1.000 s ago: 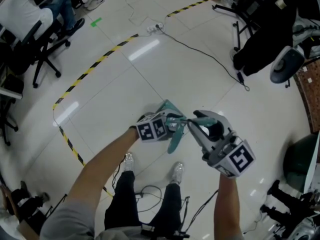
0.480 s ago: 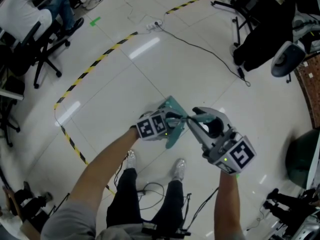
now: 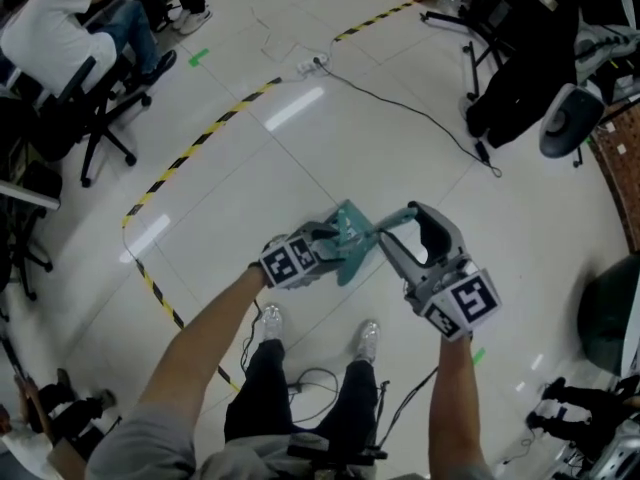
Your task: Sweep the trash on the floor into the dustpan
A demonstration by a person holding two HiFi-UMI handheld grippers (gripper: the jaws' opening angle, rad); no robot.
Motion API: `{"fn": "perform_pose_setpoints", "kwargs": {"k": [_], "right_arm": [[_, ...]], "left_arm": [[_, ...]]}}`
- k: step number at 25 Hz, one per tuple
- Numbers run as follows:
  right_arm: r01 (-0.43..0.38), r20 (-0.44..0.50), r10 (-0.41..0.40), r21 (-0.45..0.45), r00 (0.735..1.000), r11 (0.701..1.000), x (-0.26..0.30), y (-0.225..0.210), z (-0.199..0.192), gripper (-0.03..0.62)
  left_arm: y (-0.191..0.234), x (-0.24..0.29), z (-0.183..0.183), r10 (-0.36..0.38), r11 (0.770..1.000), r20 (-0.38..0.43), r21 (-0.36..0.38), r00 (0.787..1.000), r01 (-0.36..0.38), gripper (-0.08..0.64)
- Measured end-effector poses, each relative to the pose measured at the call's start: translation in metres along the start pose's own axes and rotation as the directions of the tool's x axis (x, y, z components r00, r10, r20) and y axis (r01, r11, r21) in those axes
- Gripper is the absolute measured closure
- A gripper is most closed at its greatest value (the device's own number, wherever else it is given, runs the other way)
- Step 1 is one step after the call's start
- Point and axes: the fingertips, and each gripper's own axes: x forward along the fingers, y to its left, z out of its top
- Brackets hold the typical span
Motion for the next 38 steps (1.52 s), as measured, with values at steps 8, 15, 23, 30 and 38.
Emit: {"fn": "perform_pose_setpoints", "kwargs": {"k": [8,15,23,30,38], "right_arm": [[0.152,0.018,-0.154,0.088,0.988,0.984,-0.061,0.001,0.013,0.457],[0.180,0.054,-0.186,0.093,0.981,0.979,-0.090,0.014,0.055,0.592],[0.093,0.109,-0.093,0.005,0.990,0.996,-0.101,0.041,0.094,0.592],[0.068,0.140,-0.074,0.051,0.987,0.996,-0.101,0.045,0.102,0.592],[0.052,0.137,-0.057,0.041,0.989,0.998,-0.099,0.052,0.107,0.592]], "left_arm": [[-0.008,-0.117,0.076,0.265,0.962,0.193,-0.120,0.945,-0.246,0.526],[-0.061,-0.175,0.182,0.312,0.950,0.367,-0.149,0.876,-0.276,0.560],[-0.086,-0.198,0.228,0.419,0.908,0.374,-0.168,0.827,-0.384,0.560],[-0.093,-0.193,0.234,0.453,0.892,0.358,-0.165,0.816,-0.422,0.560],[-0.096,-0.193,0.230,0.467,0.884,0.376,-0.187,0.800,-0.428,0.560]]}}
